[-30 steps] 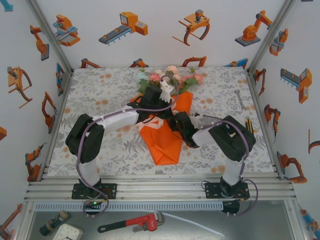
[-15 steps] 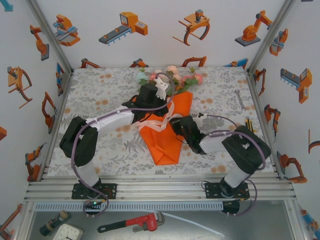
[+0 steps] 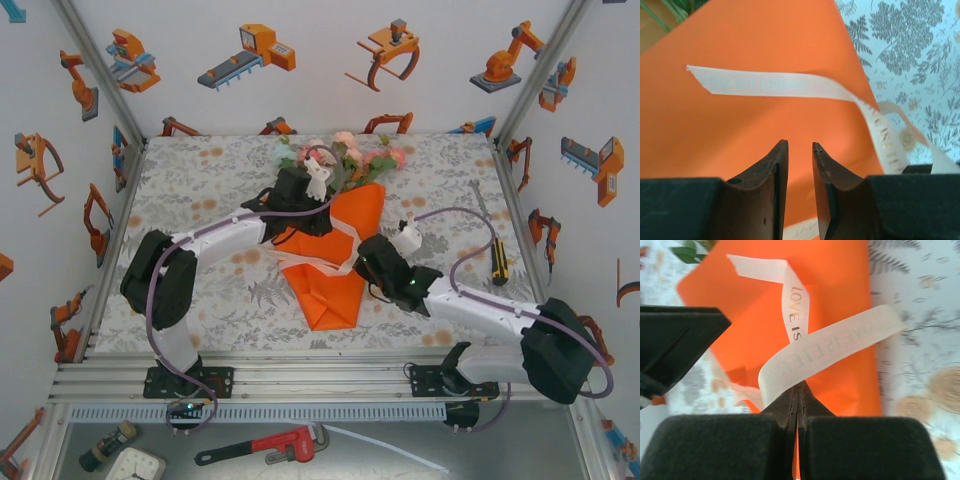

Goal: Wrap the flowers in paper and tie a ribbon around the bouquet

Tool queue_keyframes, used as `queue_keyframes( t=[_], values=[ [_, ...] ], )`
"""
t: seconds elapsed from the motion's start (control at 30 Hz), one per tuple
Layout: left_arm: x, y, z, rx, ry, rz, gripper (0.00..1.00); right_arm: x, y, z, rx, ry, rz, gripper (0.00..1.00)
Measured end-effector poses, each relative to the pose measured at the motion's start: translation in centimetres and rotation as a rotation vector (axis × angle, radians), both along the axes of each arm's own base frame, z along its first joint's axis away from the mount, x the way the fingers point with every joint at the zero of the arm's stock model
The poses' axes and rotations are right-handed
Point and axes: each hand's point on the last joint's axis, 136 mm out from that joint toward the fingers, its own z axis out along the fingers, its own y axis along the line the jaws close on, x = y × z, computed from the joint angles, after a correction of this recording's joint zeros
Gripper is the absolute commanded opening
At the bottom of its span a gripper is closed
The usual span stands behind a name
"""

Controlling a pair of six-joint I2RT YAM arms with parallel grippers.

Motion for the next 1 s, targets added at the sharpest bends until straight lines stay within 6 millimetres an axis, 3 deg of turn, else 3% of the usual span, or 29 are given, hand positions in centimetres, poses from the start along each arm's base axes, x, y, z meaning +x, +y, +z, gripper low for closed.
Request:
queue_keyframes(
  t=[0.17, 0.27, 0.43, 0.6, 0.67, 0.83, 1.0],
  values=[
    [-2.7, -0.3, 1.0, -0.037, -0.005, -0.058, 0.38, 0.1, -2.2, 2.6, -0.263, 0.033, 0.01, 0.0],
    [-3.8, -0.5, 1.6, -0.072, 0.002, -0.085, 0.4, 0.2, -3.4, 2.7, -0.434, 0.066, 0.028, 0.0],
    [-3.5, -1.3, 2.6, -0.141, 0.016, -0.065, 0.5, 0.4, -5.1, 2.3, -0.731, 0.127, 0.085, 0.0],
    [-3.0, -1.8, 3.4, -0.186, -0.003, -0.033, 0.54, 1.7, -6.2, 4.8, -0.96, 0.117, 0.09, 0.0],
    [-3.0, -1.8, 3.4, -0.193, -0.008, -0.03, 0.61, 2.0, -6.5, 5.8, -1.045, 0.111, 0.112, 0.0],
    [-4.0, -3.2, 3.6, -0.264, 0.022, -0.111, 0.77, 2.6, -5.9, 7.2, -1.129, 0.115, 0.186, 0.0],
    [-4.8, -5.4, 4.2, -0.397, 0.082, -0.189, 0.76, 2.0, -4.7, 6.8, -0.952, 0.109, 0.246, 0.0]
  ],
)
